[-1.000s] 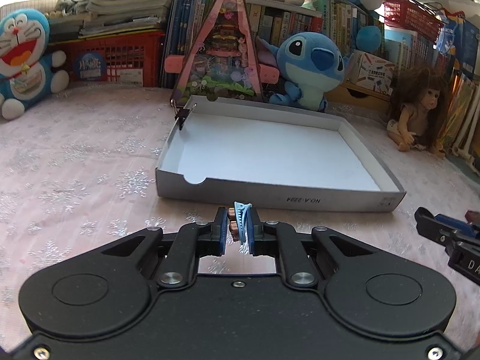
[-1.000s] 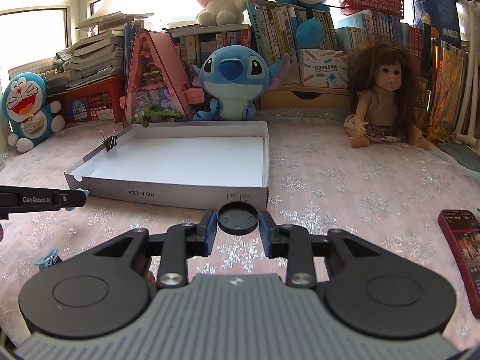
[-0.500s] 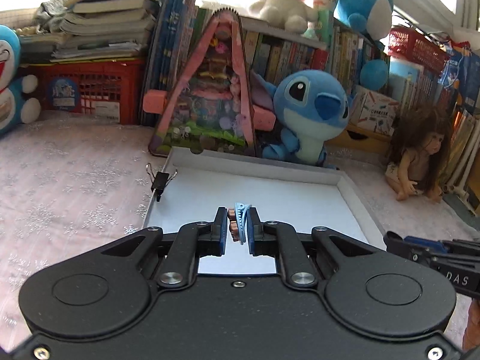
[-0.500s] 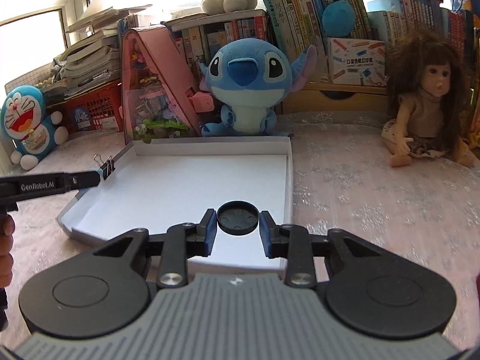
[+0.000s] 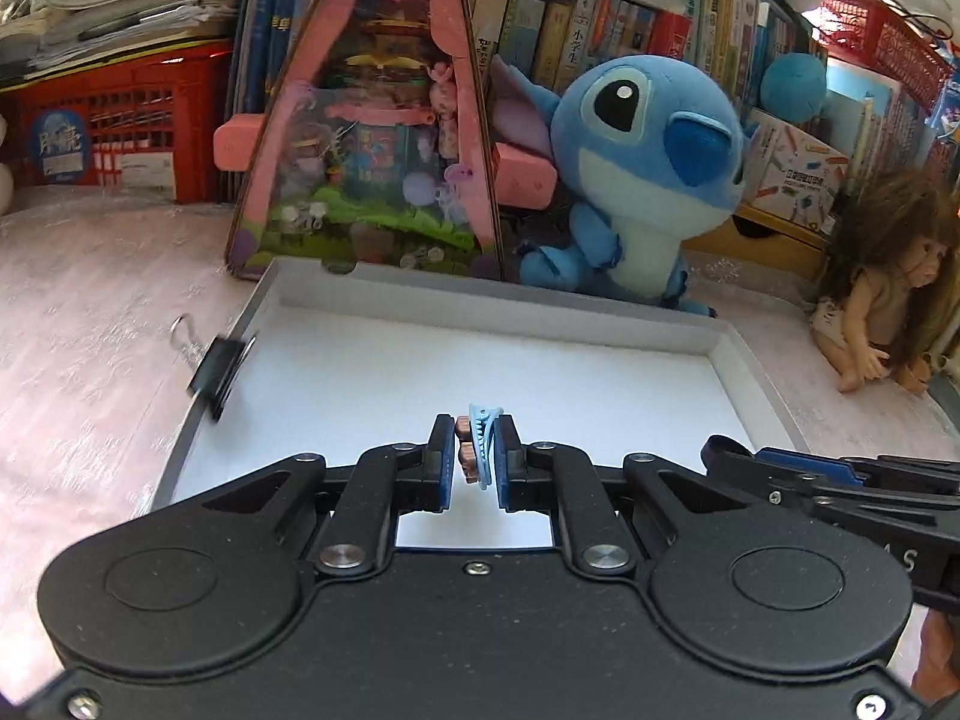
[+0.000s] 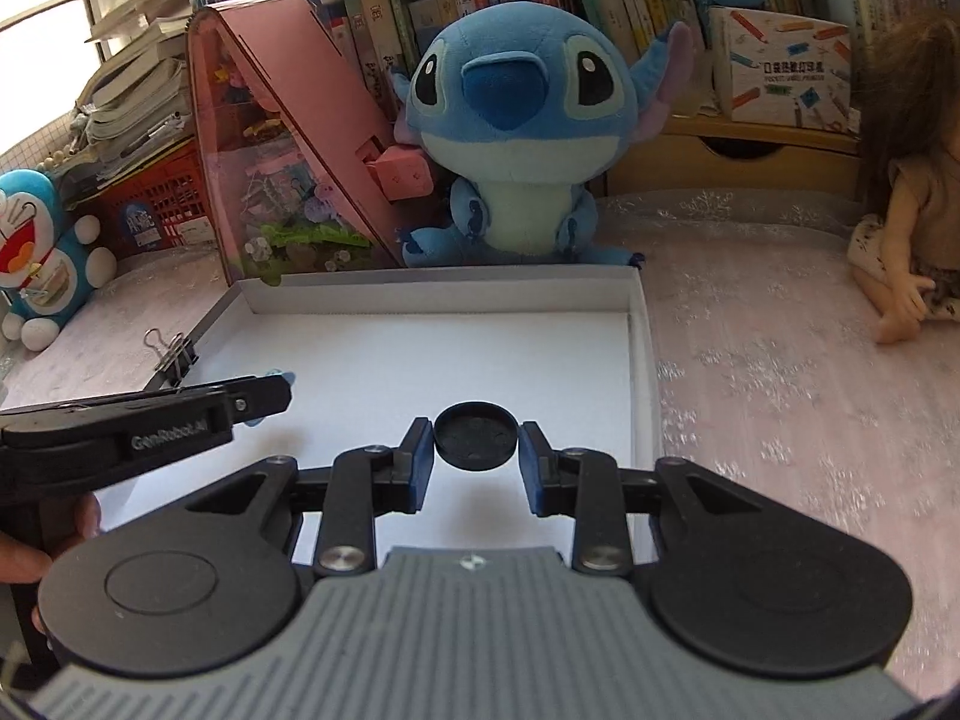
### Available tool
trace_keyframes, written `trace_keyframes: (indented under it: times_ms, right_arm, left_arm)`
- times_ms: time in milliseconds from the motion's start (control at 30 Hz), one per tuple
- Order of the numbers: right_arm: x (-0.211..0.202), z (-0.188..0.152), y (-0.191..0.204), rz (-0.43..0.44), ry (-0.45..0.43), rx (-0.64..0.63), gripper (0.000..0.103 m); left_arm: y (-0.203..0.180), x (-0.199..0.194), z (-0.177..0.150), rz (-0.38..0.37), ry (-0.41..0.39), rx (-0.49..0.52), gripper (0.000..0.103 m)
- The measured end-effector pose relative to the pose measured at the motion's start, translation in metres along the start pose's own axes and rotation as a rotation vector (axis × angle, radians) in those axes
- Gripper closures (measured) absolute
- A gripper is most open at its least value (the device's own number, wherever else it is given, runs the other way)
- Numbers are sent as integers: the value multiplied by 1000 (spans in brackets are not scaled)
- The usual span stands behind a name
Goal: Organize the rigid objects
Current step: 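Carry the blue hair clip and black lid over the white tray with both tools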
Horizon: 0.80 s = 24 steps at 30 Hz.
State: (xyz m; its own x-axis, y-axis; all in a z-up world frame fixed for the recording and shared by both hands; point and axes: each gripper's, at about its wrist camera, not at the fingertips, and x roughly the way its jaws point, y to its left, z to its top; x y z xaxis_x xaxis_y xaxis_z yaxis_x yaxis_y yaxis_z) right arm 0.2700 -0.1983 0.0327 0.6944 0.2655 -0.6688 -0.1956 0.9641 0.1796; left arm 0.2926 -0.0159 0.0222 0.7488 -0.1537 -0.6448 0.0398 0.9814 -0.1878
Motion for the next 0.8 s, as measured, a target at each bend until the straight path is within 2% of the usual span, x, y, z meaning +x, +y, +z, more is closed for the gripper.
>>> trace_keyframes:
  times_ms: [100,233,467,800]
  right_arm:
    - [11,8,5,-24,-5,-7,67]
    - [19,7,6,-56,-13,-2,67]
    - [26,-3,0,-69,-9,-1,67]
    - [29,-13,1,-77,-15,-30,68]
  left_arm:
    - [-5,14,3,6,9,8,91]
    - [-16,21,-1,25,-4,116,91]
    - [-9,28,-5,18,20,61,91]
    - [-16,29,-8,46,25,115,91]
